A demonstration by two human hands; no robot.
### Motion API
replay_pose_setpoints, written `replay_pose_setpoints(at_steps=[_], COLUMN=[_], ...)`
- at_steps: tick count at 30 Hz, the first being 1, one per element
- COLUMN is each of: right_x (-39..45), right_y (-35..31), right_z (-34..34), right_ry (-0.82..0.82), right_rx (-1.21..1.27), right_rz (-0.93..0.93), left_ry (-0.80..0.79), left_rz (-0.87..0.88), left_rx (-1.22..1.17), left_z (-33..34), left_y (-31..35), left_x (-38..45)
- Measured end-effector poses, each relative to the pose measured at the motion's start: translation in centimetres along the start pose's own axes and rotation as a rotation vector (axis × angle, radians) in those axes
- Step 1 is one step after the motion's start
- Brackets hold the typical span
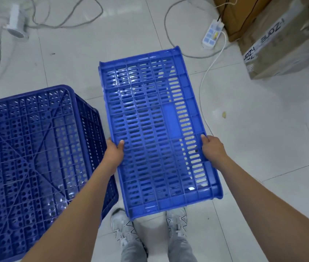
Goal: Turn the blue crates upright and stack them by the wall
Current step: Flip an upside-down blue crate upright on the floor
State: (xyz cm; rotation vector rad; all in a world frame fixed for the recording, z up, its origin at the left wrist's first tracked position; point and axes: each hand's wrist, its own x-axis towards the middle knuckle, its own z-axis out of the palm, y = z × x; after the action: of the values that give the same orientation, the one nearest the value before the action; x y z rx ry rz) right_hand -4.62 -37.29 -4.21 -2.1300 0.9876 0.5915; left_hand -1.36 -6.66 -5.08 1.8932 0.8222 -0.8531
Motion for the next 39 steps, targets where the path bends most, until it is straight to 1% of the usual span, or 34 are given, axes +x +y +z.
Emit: replay_pose_setpoints(at_steps=[2,4,7,9,11,14,16,18,20,22,25,27,28,29,30,31,33,34,35,36,39], right_x=[-0.5,-0.7,-0.5,0.2,1.3,2.7,3.3,3.4,2.5,1.0,-0.9,-2.5,-3.2,-3.8,-4.4,-4.9,-5.5,-5.6,-5.5,-5.4,-5.3], right_y=[1.0,1.4,0.0,-1.5,-2.7,-3.6,-3.6,-3.3,-3.6,-4.2,-5.7,-7.2,-7.9,-8.4,-8.8,-9.1,-9.2,-9.1,-8.9,-8.7,-8.6], right_z=[-0.1,-0.2,-0.7,-1.2,-1.3,-1.4,-1.6,-2.1,-2.7,-3.4,-4.4,-3.9,-3.0,-1.8,-0.3,1.3,4.2,5.5,6.7,7.7,10.2], right_ry=[0.006,0.001,-0.005,0.011,0.025,-0.043,-0.072,-0.068,-0.013,0.066,0.211,0.291,0.309,0.309,0.307,0.304,0.288,0.279,0.268,0.256,0.201], right_rx=[-0.016,0.014,0.176,0.303,0.338,0.259,0.225,0.216,0.235,0.21,0.091,-0.032,-0.103,-0.165,-0.216,-0.249,-0.286,-0.293,-0.295,-0.301,-0.336], right_rz=[0.01,0.011,0.009,0.0,-0.016,0.009,0.054,0.039,0.015,-0.021,-0.112,-0.194,-0.239,-0.265,-0.288,-0.283,-0.249,-0.229,-0.215,-0.214,-0.278], left_ry=[0.01,0.072,0.231,0.267,0.226,0.136,0.162,0.186,0.163,0.103,-0.072,-0.137,-0.12,-0.082,-0.052,-0.053,-0.184,-0.249,-0.29,-0.292,-0.221], left_rz=[0.019,0.052,0.164,0.228,0.252,0.233,0.208,0.191,0.176,0.183,0.164,0.146,0.172,0.218,0.276,0.31,0.266,0.227,0.201,0.198,0.152], left_rx=[0.047,0.087,0.139,0.182,0.242,0.294,0.385,0.421,0.436,0.472,0.561,0.65,0.623,0.53,0.383,0.221,-0.056,-0.14,-0.167,-0.167,-0.17], left_z=[0.6,1.1,2.2,2.9,3.4,4.3,5.2,5.9,6.2,5.7,4.5,4.1,4.2,4.5,4.9,5.4,6.4,6.9,7.2,7.4,6.5], left_y=[0.8,1.5,2.1,1.9,1.0,0.1,0.3,0.9,1.3,1.4,1.7,2.3,2.9,3.6,4.2,4.8,5.6,5.4,4.9,4.2,2.4], left_x=[-0.4,-0.9,-1.7,-2.4,-2.6,-2.7,-3.2,-3.9,-4.0,-3.6,-2.5,-1.7,-1.7,-1.9,-2.3,-3.0,-4.6,-4.8,-4.7,-4.4,-2.6])
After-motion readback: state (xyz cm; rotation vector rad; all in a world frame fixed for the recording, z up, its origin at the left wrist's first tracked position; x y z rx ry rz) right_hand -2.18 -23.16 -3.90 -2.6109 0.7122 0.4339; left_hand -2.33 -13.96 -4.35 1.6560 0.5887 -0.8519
